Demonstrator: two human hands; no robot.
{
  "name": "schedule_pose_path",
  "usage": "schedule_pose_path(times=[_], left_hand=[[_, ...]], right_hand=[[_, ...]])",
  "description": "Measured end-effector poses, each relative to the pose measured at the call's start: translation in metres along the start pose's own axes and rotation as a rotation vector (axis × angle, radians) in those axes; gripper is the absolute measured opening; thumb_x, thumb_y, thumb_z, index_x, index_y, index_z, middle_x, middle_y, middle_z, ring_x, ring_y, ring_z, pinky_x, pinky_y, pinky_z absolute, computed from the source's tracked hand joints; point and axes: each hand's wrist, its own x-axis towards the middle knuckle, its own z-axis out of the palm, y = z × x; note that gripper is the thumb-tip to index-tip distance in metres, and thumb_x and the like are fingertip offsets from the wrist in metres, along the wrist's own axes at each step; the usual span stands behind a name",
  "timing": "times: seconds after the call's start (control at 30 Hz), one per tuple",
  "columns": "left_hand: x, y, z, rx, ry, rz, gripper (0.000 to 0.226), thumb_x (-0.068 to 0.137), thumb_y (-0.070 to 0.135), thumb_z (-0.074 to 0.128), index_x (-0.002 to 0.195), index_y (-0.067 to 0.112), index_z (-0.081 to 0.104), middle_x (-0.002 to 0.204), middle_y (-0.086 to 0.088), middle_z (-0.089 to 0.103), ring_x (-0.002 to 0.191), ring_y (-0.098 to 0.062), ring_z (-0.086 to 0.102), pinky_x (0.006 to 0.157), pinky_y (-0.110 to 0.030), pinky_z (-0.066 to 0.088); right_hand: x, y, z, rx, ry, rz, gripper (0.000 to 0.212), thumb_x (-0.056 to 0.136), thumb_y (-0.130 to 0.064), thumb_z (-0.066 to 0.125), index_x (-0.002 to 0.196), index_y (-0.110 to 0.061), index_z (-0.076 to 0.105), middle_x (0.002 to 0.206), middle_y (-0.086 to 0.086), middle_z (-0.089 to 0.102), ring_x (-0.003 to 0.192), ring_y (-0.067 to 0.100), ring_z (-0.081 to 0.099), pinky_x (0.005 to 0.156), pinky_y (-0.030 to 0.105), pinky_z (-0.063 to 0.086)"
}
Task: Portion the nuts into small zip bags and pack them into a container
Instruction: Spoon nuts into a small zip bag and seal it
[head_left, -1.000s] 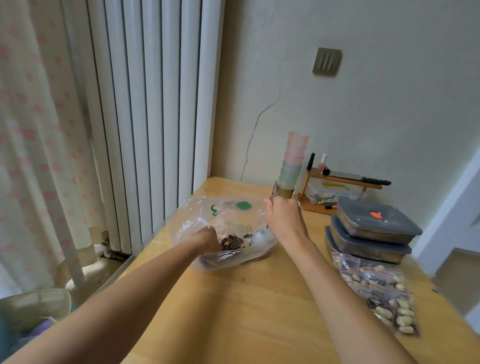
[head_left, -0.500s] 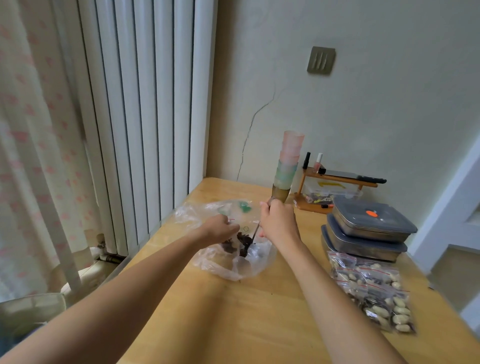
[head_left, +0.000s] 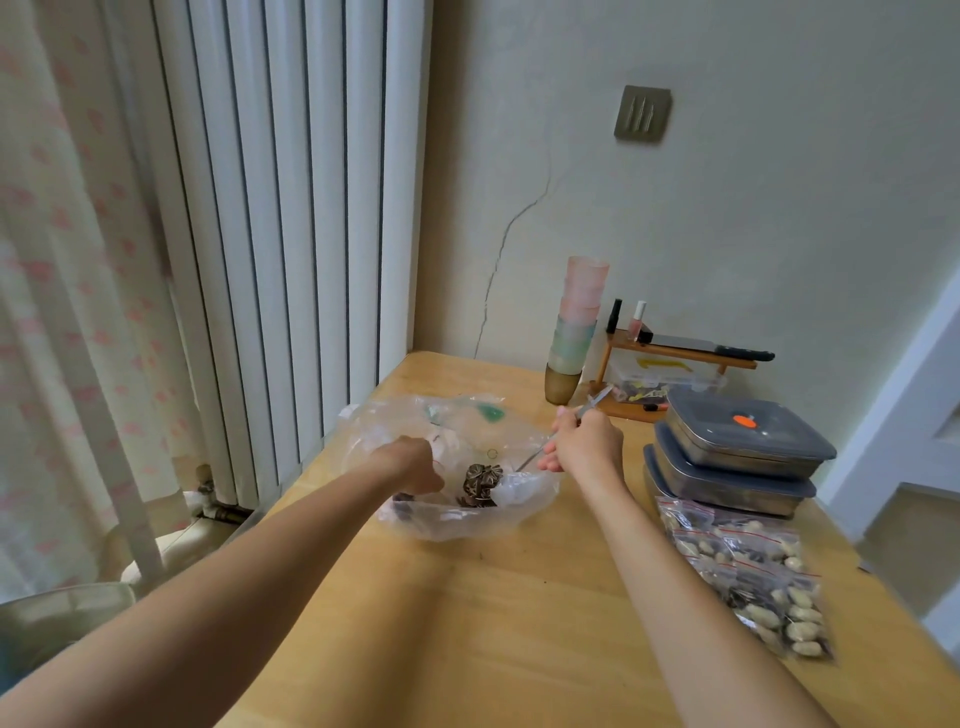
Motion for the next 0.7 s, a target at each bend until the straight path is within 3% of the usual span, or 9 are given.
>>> schedule_pose_path(times=[0.13,0.23,0.37,0.43,0.5,0.6,0.7], left_hand=[[-0.002,-0.006,0.004,0.020,0.026,-0.011,0.005,0.084,0.013,0.056,0.083,0.008,0.054,0.078,-0.006,0.051,0.063,-0.020,0.053,0.052,-0.026,0.041],[0.006,-0.006,0.005,-0.203,0.135,0.090,0.039,0.084,0.016,0.068,0.117,0.012,0.047,0.101,-0.007,0.058,0.082,-0.026,0.060,0.067,-0.032,0.047],[0.007,0.003,0.008,-0.387,0.184,0.232,0.079,0.075,0.013,0.081,0.138,0.014,0.032,0.117,-0.010,0.060,0.100,-0.027,0.058,0.085,-0.039,0.051],[0.007,0.005,0.011,-0.480,0.135,0.236,0.102,0.062,0.023,0.087,0.140,0.019,0.021,0.112,-0.012,0.063,0.097,-0.030,0.062,0.084,-0.041,0.056],[0.010,0.005,0.017,-0.563,0.096,0.205,0.107,0.050,0.029,0.080,0.134,0.032,0.014,0.096,-0.014,0.066,0.080,-0.029,0.065,0.074,-0.044,0.061],[-0.001,0.011,0.018,-0.704,0.044,0.177,0.098,0.061,0.012,0.070,0.134,0.032,0.007,0.070,-0.004,0.059,0.057,-0.016,0.053,0.059,-0.032,0.051],[-0.004,0.016,0.015,-0.739,0.046,0.156,0.101,0.071,0.002,0.065,0.145,0.018,-0.002,0.061,0.002,0.051,0.052,-0.010,0.047,0.055,-0.023,0.044]], right_hand=[[-0.001,-0.006,-0.001,0.011,0.015,-0.023,0.036,0.109,-0.030,0.044,0.093,-0.006,0.065,0.065,0.010,0.072,0.049,0.019,0.071,0.060,0.032,0.062],[-0.004,-0.011,-0.003,0.021,0.031,-0.036,0.034,0.109,-0.029,0.043,0.093,-0.008,0.064,0.066,0.009,0.072,0.049,0.018,0.070,0.054,0.027,0.057],[-0.004,-0.021,-0.008,0.054,0.060,-0.072,0.034,0.108,-0.025,0.040,0.091,-0.009,0.065,0.062,0.007,0.072,0.051,0.021,0.070,0.061,0.034,0.061],[-0.005,-0.028,-0.011,0.064,0.075,-0.092,0.034,0.107,-0.025,0.040,0.088,-0.009,0.064,0.061,0.008,0.071,0.051,0.022,0.070,0.061,0.035,0.061],[-0.005,-0.033,-0.014,0.079,0.084,-0.107,0.034,0.108,-0.027,0.042,0.086,-0.010,0.062,0.062,0.008,0.071,0.051,0.022,0.070,0.061,0.036,0.061],[-0.007,-0.039,-0.019,0.076,0.086,-0.119,0.035,0.109,-0.027,0.042,0.085,-0.011,0.061,0.065,0.009,0.072,0.051,0.021,0.070,0.057,0.033,0.060],[-0.007,-0.040,-0.022,0.064,0.079,-0.117,0.035,0.110,-0.029,0.041,0.088,-0.010,0.062,0.069,0.009,0.073,0.052,0.020,0.071,0.049,0.025,0.054]])
